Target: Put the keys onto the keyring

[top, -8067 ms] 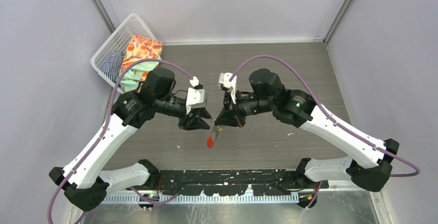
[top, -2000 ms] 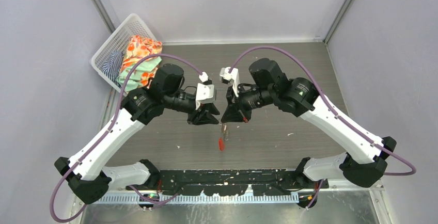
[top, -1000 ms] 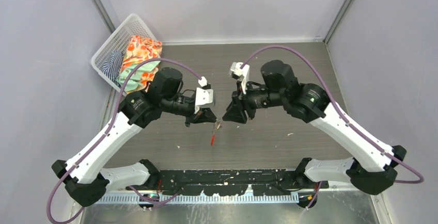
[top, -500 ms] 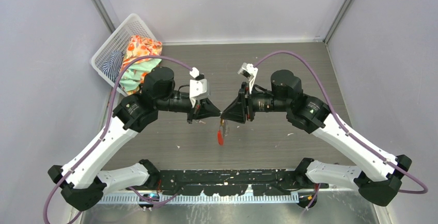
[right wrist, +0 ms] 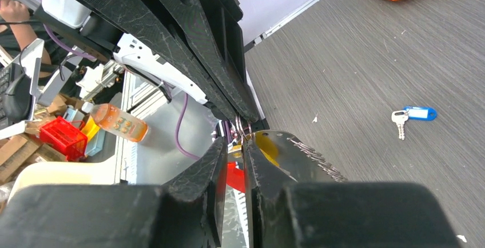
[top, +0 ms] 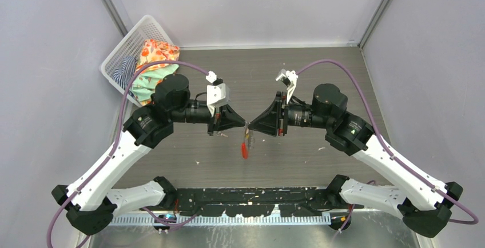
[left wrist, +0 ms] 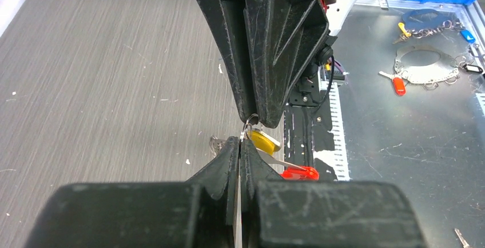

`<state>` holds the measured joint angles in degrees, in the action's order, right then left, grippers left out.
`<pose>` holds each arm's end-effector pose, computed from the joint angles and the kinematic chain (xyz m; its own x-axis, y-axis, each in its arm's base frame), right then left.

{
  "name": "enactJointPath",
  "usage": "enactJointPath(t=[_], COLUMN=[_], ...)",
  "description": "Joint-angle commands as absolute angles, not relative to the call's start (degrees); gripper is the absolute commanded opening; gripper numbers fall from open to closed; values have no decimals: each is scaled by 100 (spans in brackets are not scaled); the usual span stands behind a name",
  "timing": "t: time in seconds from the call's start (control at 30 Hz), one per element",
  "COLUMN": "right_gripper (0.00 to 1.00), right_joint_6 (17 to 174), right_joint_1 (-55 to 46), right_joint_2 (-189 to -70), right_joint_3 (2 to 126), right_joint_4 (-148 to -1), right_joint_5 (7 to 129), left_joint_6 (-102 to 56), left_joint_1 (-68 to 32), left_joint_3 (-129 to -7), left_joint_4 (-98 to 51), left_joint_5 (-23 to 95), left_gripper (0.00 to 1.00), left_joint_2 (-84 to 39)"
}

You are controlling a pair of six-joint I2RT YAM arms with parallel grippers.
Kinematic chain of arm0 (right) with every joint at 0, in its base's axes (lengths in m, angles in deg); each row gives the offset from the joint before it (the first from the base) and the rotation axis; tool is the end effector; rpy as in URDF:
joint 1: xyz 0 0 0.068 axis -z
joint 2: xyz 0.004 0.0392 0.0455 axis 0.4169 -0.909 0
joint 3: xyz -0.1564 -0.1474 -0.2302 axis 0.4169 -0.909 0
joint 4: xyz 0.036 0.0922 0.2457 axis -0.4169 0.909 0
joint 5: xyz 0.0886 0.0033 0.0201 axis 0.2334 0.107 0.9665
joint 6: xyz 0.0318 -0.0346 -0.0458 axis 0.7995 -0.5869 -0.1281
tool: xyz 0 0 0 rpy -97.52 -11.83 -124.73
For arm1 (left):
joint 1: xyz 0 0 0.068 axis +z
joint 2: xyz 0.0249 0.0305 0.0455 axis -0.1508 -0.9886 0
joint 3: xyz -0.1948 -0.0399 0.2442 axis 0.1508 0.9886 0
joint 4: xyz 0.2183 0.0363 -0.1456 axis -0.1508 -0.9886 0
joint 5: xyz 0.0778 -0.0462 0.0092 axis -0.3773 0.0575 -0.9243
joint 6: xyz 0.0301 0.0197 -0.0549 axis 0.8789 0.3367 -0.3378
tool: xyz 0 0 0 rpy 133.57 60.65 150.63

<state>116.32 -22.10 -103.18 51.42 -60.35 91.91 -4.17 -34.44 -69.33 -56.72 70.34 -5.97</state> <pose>0.1147 0.1617 0.4474 -0.5161 0.0214 -0.8563 -0.8341 0.2148 0.5081 0.1163 -0.1569 0.4680 -0.0759 0.1960 -0.9777 0.9956 0.0684 -0.0636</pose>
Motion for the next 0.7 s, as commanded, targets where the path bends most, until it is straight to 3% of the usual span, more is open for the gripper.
enactJointPath(t=[0.0, 0.3, 0.67], right_gripper=[19, 1, 1], right_joint_6=[11728, 11691, 11738], right_joint_1=[-2185, -2149, -2123], right_joint_2=[-10228, -10202, -10201], right_joint_3=[5124, 5082, 4920], right_joint_4=[-6329, -6198, -6199], right_joint_5=[9247, 9195, 9294], left_joint_6=[-512, -453, -634], left_joint_1=[-3466, -3466, -3466], left_joint_3=[-6948, -6927, -7084], left_joint_4=[-5278, -5296, -5102], left_joint_5=[6992, 6959, 7143], left_gripper=[0, 0, 0], left_joint_2=[-452, -399, -440])
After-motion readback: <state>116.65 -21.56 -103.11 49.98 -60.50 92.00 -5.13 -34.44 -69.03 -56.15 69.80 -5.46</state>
